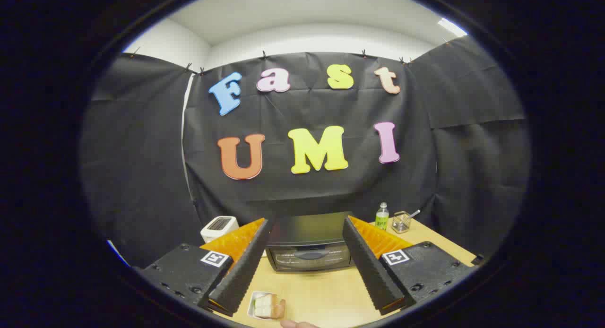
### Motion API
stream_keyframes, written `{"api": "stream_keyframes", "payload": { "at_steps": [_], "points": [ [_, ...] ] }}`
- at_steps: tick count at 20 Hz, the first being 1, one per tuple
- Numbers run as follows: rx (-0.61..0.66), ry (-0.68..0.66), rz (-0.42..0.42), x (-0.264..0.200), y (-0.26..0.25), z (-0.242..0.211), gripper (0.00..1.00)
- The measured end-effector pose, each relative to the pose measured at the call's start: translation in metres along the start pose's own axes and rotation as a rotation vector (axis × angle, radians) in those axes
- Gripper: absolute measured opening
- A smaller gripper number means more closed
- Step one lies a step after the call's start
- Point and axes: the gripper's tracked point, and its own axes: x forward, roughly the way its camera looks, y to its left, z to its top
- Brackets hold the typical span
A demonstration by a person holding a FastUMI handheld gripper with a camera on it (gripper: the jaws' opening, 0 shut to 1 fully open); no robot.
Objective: Open the toaster oven, put the food inside, and close the toaster oven door.
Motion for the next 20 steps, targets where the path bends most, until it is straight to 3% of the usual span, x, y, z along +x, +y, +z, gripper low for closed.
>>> {"api": "stream_keyframes", "payload": {
  "at_steps": [12, 20],
  "points": [
    [-0.013, 0.036, -0.018, 0.018, -0.009, -0.014, 1.00],
    [-0.066, 0.082, -0.043, 0.074, -0.028, -0.046, 1.00]
  ]
}}
